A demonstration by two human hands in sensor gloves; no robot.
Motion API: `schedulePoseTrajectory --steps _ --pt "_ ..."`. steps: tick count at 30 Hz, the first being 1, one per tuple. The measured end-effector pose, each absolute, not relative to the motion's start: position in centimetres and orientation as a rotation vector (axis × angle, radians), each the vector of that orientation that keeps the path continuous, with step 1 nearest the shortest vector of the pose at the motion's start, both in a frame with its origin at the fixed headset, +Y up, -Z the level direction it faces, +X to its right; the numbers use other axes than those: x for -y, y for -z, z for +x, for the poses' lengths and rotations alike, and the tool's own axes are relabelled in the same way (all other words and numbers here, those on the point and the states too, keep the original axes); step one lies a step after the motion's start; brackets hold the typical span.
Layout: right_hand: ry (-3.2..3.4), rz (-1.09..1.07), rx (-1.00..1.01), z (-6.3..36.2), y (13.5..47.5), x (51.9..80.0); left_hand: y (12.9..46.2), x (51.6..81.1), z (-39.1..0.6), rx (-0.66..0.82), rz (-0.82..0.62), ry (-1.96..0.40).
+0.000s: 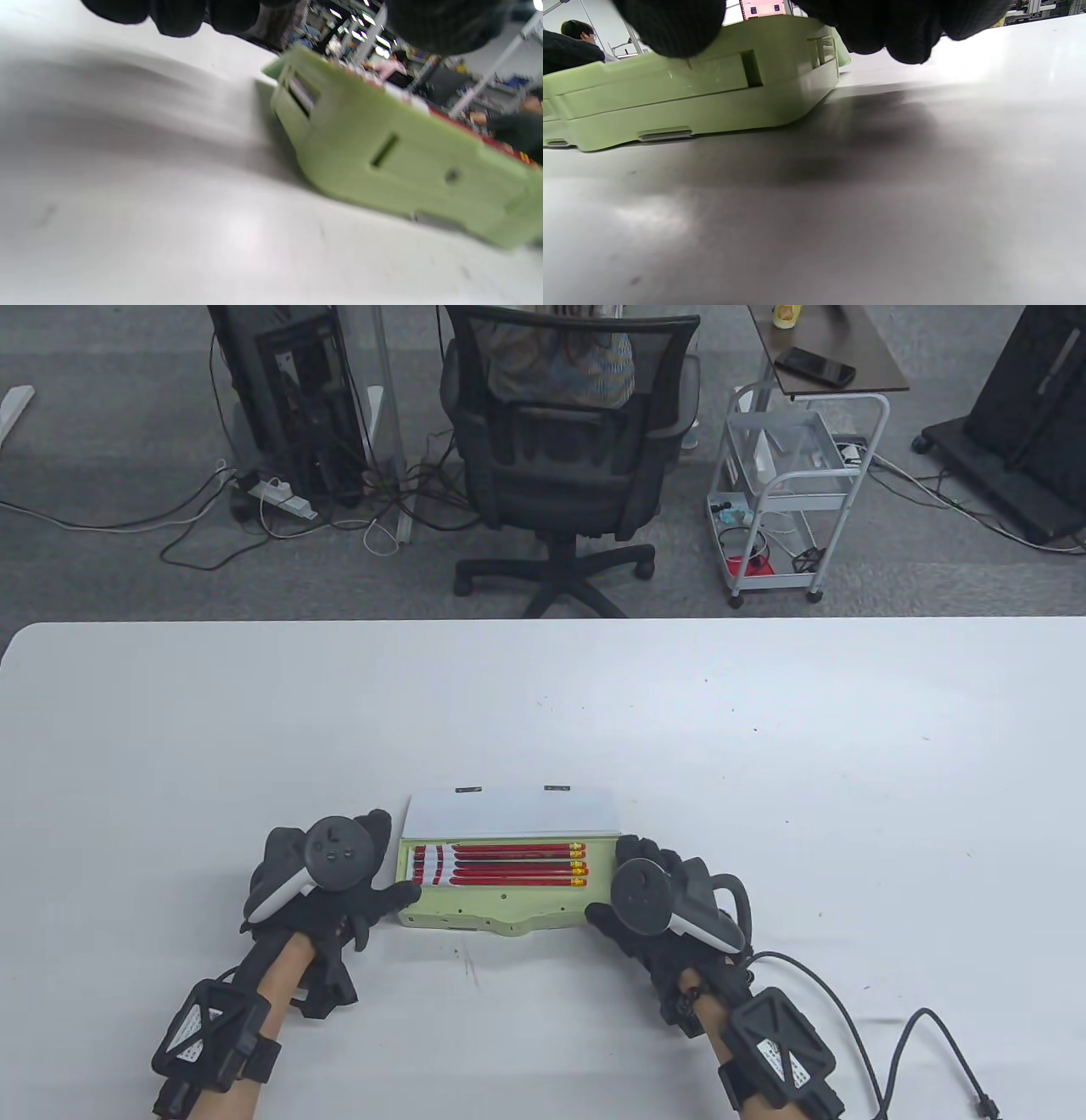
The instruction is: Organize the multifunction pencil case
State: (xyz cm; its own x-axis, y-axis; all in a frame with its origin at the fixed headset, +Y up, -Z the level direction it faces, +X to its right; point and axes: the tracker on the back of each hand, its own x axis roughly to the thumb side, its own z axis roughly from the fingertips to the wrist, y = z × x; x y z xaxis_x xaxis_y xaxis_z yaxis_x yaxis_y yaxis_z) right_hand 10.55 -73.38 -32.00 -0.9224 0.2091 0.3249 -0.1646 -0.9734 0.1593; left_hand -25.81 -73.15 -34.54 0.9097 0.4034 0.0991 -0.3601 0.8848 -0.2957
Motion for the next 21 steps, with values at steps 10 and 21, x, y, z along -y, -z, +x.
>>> schedulePoseTrajectory --steps 10,21 --pt "-2.907 0.506 -0.181 10.6 32.2 73.1 39.3 71.4 -28.1 -0.150 -0.277 -0.473" --pt "-2.934 0.507 -0.192 10.4 32.5 72.7 43.8 72.2 -23.3 -0.262 -0.416 -0.384"
